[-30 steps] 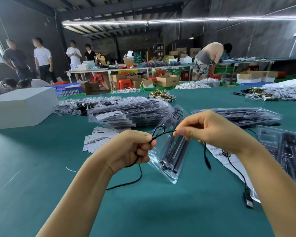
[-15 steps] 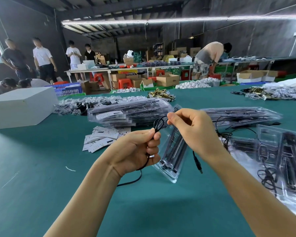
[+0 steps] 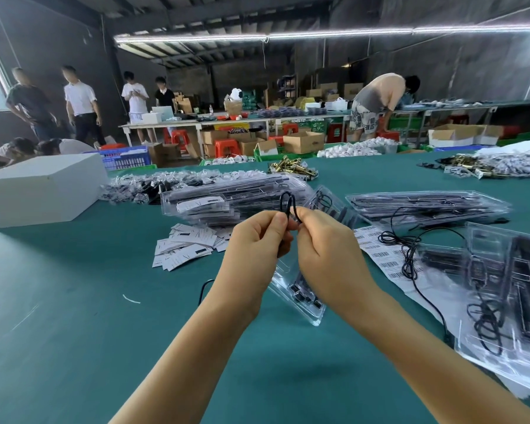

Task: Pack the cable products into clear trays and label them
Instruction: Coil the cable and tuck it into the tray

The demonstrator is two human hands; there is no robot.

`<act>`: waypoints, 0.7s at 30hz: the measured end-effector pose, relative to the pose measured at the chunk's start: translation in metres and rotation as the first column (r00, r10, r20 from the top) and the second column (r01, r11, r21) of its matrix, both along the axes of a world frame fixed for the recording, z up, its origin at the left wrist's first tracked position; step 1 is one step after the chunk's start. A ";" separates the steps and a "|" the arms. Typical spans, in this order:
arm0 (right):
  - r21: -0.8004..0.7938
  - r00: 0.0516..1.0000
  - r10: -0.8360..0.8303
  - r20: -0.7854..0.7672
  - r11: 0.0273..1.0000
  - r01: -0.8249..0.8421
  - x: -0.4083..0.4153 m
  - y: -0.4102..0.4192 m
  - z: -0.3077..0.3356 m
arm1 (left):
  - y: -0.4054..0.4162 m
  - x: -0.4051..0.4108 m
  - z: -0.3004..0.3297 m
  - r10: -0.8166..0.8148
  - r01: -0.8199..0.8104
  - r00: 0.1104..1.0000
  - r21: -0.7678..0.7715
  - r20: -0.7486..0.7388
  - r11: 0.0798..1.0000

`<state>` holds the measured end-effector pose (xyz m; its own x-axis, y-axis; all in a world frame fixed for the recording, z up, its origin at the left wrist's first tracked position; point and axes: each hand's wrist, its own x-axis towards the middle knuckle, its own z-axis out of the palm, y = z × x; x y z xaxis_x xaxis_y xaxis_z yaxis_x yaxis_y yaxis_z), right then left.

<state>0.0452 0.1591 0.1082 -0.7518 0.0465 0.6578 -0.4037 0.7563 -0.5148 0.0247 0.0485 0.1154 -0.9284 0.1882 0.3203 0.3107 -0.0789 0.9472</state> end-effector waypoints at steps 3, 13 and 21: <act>-0.053 1.000 0.012 0.019 0.999 -0.011 0.002 -0.007 -0.001 | 0.001 0.003 0.002 0.073 -0.076 0.995 -0.042 -0.067 0.996; -0.094 0.999 -0.046 0.020 0.994 0.048 0.006 -0.013 -0.006 | 0.003 0.011 -0.001 0.157 -0.173 0.979 -0.118 -0.130 0.978; 0.053 0.931 0.048 0.362 0.996 -0.072 0.003 -0.012 -0.013 | -0.004 0.000 -0.005 -0.115 0.016 0.917 0.253 0.382 0.967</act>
<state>0.0481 0.1473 0.0952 -0.9387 -0.0394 0.3424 -0.2460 0.7726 -0.5853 0.0251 0.0449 0.1108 -0.9760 0.2167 -0.0228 -0.0943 -0.3256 0.9408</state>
